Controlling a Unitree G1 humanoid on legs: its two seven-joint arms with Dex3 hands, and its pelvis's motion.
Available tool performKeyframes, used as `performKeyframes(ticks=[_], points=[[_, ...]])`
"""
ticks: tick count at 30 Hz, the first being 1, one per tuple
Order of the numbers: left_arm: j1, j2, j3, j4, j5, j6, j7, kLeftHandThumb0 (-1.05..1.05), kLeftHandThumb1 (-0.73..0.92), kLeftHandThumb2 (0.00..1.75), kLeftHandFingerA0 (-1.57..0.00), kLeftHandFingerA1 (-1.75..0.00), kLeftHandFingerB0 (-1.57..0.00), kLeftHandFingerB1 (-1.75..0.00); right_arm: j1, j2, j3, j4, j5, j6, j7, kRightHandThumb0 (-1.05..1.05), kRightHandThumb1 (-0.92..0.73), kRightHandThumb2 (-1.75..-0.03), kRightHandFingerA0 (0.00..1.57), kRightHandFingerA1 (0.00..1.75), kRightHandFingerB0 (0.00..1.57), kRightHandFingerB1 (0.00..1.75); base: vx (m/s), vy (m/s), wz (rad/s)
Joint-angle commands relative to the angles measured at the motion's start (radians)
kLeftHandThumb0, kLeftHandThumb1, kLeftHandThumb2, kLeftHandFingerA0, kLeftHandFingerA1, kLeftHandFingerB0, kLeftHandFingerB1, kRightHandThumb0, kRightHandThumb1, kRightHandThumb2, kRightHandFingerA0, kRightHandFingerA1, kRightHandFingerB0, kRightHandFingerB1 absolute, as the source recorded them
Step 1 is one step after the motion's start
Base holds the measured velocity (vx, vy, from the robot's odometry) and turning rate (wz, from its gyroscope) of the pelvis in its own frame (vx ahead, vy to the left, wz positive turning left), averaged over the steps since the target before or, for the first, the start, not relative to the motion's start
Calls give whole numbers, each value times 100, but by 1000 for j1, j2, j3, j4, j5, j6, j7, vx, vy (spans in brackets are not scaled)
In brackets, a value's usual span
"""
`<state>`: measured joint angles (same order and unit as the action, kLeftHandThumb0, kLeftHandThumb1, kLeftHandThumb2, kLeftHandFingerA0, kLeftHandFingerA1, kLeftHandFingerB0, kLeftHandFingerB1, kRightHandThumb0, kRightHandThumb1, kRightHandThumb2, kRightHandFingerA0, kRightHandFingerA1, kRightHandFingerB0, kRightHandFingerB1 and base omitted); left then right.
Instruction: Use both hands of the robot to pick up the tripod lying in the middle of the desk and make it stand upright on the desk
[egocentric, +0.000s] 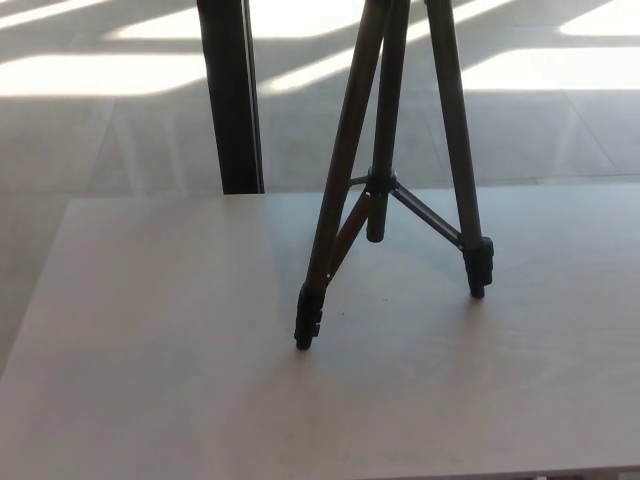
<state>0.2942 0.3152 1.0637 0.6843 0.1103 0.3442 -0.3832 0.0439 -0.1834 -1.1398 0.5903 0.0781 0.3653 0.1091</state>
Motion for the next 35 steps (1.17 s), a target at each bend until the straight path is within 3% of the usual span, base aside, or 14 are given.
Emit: performKeyframes(ticks=[1,5,6,7,8,13,14,18,19,20,21,24,28,35], points=[[11,38,-18,47,-122,-61,49,-68,68,61,-32,-92,-29,-74,-23,45,-41,-15,179,-55,-81,-36,-60,-111,5,57,0,52,0,0,0],[15,44,-34,68,-149,-83,62,-68,68,60,-42,-98,-33,-76,-5,33,12,3,165,-74,-60,-37,-56,-109,3,54,0,51,0,0,0],[16,46,-42,68,-159,-81,64,-67,69,60,-43,-97,-34,-75,-14,24,16,34,175,-104,-68,-61,-75,-62,9,54,13,43,0,0,0],[16,52,-56,84,-160,-97,74,-72,53,97,-59,-88,-40,-72,-8,24,17,44,203,-127,-31,-37,-61,-112,3,55,0,52,0,0,0],[20,49,-62,71,-167,-90,84,-71,53,97,-63,-89,-43,-73,-16,18,15,57,209,-115,-67,-62,-72,-61,14,53,17,41,0,0,0],[21,56,-85,61,-219,-73,101,-71,51,96,-64,-90,-45,-76,-26,2,41,100,247,-130,-90,-62,-72,-61,9,59,15,44,0,0,0],[21,61,-82,80,-238,-87,93,-73,50,95,-68,-92,-45,-76,-19,5,25,54,293,-43,-92,-37,-54,-107,4,56,0,51,0,0,0],[23,66,-104,83,-259,-89,114,-71,50,95,-71,-92,-49,-77,-9,4,60,42,303,-40,-105,-37,-54,-106,5,56,0,51,0,0,0],[23,64,-108,80,-260,-82,135,-72,49,94,-73,-92,-52,-79,3,-12,87,71,292,-73,-59,-61,-75,-66,1,56,8,40,0,0,0],[23,61,-111,68,-264,-72,153,-72,48,93,-73,-93,-54,-80,11,-14,96,55,302,-45,-63,-37,-56,-109,5,57,0,51,0,0,0],[23,62,-114,68,-266,-71,156,-69,62,59,-67,-98,-51,-83,11,-16,96,58,308,-43,-64,-37,-54,-107,5,56,0,51,0,0,0],[30,70,-130,72,-285,-63,157,-69,50,94,-68,-91,-54,-79,36,-19,119,28,336,-6,-71,-37,-54,-106,5,57,0,51,0,0,0],[51,66,-134,59,-322,-72,131,-66,64,59,-61,-99,-46,-82,64,-35,140,9,381,49,-20,-59,-73,-62,2,43,10,33,0,0,0],[31,83,-162,87,-341,-85,163,-71,48,92,-70,-92,-53,-80,57,-84,185,99,406,27,38,-59,-53,-96,0,48,0,38,0,0,0]])
